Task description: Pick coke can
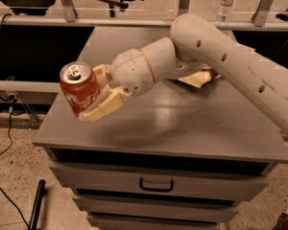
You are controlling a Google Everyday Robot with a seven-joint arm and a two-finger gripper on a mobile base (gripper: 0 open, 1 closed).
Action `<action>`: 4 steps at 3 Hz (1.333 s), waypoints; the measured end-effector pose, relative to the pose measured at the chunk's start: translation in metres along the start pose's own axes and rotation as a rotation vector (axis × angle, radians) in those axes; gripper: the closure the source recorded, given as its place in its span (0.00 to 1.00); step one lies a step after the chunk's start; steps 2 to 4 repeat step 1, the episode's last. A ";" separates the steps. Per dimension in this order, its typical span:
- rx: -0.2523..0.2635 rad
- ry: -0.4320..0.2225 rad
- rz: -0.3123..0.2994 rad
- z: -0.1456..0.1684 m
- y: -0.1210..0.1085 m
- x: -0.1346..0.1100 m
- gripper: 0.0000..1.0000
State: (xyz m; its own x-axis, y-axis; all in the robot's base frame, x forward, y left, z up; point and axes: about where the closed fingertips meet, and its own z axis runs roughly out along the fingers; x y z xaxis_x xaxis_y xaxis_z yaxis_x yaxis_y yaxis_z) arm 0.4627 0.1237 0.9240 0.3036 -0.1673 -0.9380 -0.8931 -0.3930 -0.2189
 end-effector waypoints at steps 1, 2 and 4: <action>0.001 0.005 0.000 0.000 0.001 -0.005 1.00; 0.001 0.005 0.000 0.000 0.001 -0.005 1.00; 0.001 0.005 0.000 0.000 0.001 -0.005 1.00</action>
Offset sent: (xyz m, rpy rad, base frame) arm 0.0000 0.0000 0.0000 0.0000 0.0000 0.0000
